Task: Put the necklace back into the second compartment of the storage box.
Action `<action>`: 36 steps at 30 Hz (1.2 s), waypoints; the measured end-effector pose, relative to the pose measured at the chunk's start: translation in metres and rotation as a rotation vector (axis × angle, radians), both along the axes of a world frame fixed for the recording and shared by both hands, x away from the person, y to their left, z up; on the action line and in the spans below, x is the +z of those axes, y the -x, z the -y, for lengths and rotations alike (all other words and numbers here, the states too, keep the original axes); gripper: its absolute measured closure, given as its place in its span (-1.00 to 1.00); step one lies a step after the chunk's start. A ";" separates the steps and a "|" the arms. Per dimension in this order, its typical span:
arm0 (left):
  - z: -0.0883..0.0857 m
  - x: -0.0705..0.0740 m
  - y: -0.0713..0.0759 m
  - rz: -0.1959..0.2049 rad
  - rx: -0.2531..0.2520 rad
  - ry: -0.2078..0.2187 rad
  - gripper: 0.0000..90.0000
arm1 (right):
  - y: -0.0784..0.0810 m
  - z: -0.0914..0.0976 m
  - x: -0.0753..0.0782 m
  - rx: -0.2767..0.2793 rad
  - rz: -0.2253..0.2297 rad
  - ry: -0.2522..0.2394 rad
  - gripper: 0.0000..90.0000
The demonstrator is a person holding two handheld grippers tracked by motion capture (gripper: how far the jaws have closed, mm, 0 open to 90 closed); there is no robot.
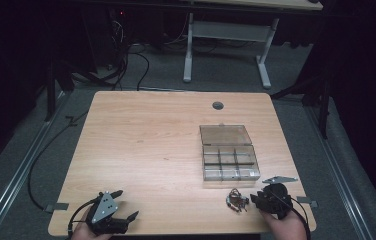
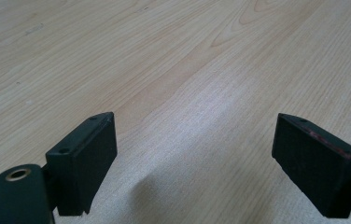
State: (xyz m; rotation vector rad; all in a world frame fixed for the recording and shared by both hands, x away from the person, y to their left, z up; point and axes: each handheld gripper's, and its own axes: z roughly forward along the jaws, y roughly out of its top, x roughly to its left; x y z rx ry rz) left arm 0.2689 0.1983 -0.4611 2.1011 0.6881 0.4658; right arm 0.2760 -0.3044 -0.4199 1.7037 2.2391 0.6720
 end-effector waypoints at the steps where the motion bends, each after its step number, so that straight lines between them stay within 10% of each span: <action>1: 0.000 0.000 0.000 0.000 0.000 0.000 -0.68 | -0.001 0.000 -0.001 0.006 -0.015 0.004 0.48; 36: 0.001 0.000 0.001 0.002 -0.009 -0.008 -0.68 | -0.023 -0.020 0.016 0.169 -0.361 0.157 0.18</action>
